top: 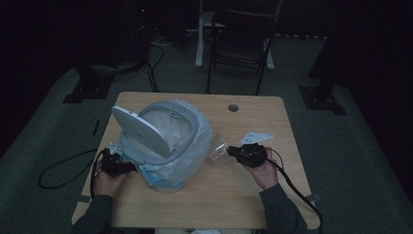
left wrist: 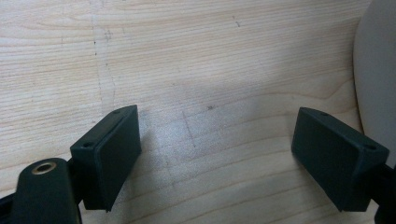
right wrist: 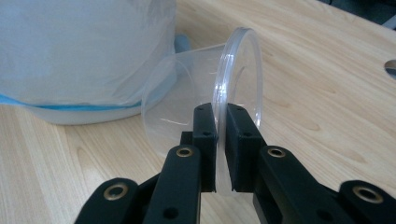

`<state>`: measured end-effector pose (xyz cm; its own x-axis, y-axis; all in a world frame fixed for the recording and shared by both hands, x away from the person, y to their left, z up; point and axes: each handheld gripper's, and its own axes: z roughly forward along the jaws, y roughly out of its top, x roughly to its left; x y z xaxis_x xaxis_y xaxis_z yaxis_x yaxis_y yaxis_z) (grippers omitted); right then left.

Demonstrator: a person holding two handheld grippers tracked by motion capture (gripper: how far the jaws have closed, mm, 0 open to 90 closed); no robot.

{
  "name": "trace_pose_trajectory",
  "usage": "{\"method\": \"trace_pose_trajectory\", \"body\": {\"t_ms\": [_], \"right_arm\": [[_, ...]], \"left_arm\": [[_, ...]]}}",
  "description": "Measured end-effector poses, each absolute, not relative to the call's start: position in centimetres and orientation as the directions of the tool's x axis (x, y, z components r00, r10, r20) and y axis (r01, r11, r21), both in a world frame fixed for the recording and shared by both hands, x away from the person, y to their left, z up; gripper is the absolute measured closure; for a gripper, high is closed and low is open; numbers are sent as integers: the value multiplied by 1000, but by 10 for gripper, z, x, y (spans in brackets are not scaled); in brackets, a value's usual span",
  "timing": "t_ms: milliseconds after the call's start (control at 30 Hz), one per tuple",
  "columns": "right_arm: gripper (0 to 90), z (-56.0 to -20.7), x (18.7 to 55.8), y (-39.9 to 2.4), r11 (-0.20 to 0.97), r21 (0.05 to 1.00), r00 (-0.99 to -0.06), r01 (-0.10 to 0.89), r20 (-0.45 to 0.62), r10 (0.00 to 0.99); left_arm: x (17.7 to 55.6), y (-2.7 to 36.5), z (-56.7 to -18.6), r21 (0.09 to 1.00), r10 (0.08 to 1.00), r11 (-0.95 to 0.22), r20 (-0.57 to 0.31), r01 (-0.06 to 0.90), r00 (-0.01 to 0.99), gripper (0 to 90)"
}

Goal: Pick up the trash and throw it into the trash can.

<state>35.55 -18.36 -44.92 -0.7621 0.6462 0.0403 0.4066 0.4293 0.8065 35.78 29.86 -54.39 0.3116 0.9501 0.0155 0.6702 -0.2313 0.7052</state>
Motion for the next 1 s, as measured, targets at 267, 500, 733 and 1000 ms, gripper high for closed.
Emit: {"method": "trace_pose_trajectory", "body": {"t_ms": [267,500,733,1000], "right_arm": [[832,-441,358,-187,417,817,-751,398,29,660],[832,-433,361,-187,416,824,-754,384,20,656],[832,-426,363,-187,416,831,-753,370,5,659],[832,-415,366,-187,417,837,-749,354,-13,662]], "left_arm": [[358,298,-544,706,951,-228,14,670,310,166],[358,298,-544,705,951,-230,15,671,310,166],[358,298,-544,705,951,-230,14,671,310,166],[358,298,-544,705,950,-230,14,671,311,166]]}}
